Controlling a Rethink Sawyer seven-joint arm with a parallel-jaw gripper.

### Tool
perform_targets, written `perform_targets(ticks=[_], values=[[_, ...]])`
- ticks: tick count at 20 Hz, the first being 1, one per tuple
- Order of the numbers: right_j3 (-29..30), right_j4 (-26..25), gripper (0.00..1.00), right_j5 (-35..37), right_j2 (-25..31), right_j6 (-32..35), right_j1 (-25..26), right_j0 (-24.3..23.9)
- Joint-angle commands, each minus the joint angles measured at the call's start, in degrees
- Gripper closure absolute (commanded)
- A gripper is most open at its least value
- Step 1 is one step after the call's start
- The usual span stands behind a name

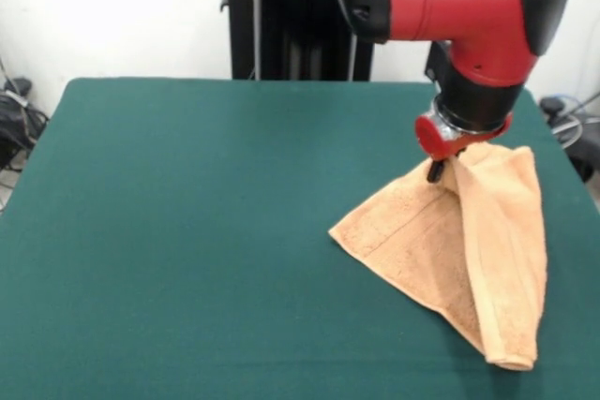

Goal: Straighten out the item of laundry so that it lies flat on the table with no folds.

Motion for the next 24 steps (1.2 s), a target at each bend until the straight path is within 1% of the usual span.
perform_targets(ticks=[1,13,18,22,24], values=[[-0.4,4.2,1.0,-3.7,-2.5,20.3,1.3,2.3],[-3.7,4.7,1.0,-2.6,-2.8,21.8,4.0,3.2],[-4.2,5.1,1.0,-2.6,-2.9,22.2,4.5,3.6],[-4.1,5.6,1.0,-3.0,-3.8,23.3,4.6,4.7],[-4.7,5.3,1.0,-2.7,-5.1,24.1,4.5,6.1]])
